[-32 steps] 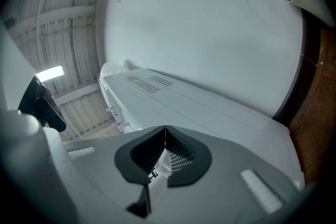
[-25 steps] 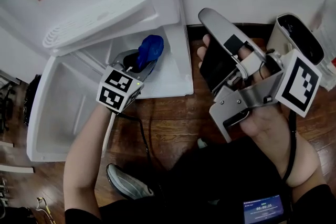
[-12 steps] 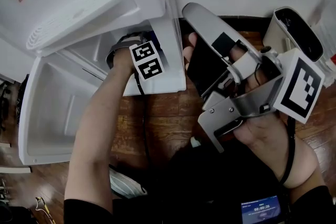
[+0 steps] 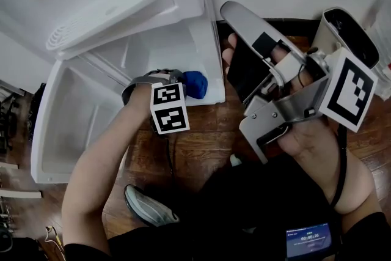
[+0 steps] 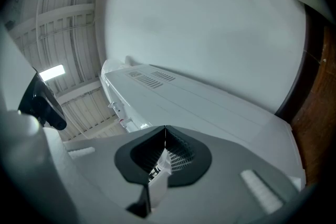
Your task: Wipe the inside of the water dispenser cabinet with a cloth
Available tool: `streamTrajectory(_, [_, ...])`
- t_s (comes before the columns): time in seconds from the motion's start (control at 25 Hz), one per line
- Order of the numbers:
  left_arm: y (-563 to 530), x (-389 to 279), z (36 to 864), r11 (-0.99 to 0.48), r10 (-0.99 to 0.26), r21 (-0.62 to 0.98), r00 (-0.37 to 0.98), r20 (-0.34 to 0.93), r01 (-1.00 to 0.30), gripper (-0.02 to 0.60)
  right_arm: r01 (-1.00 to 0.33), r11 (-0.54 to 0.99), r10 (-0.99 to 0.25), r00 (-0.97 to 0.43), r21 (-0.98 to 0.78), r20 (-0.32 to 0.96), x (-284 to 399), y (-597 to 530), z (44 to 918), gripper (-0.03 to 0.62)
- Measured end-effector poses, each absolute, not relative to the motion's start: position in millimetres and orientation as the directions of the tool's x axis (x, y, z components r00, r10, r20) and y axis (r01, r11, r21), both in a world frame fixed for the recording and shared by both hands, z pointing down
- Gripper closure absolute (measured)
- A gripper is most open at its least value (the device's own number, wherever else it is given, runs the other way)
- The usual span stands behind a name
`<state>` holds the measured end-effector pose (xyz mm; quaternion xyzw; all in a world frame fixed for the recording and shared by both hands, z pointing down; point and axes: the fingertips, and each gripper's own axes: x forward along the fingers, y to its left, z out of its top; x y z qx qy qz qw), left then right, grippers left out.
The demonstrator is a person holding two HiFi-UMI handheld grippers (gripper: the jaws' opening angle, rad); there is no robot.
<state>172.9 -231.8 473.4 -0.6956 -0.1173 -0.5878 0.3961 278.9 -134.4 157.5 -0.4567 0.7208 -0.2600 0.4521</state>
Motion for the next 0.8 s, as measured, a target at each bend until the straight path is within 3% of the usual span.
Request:
streamTrajectory(0.16, [-237.0,167.5,450.7,-0.713,-0.3,-0.417,0.293,0.908,0.563,0.434,-0.421,0.454,-0.89,-0.173,-0.786,-0.421,278.4,-133.5,156.4,0.588])
streamTrajectory(0.32, [-312.6,199.9,427.8,-0.638,-0.531,-0.623,0.327,0.782,0.453,0.434,-0.416,0.452,-0.891,-0.174,-0.789,-0.419,278.9,-134.6,157.9,0.588])
streamTrajectory(0.64, [-395.5,214.1,462.2,-0.525,-0.744,-0.745,0.203,0.637,0.411,0.433,-0.401,0.452,-0.892,-0.183,-0.797,-0.413,276.5,-135.0,159.5,0.588])
streamTrajectory(0.8, [-382.4,207.0,471.8,-0.498,-0.742,-0.74,0.22,0.634,0.451,0.434,-0.414,0.452,-0.892,-0.197,-0.79,-0.407,276.7,-135.3,159.2,0.588])
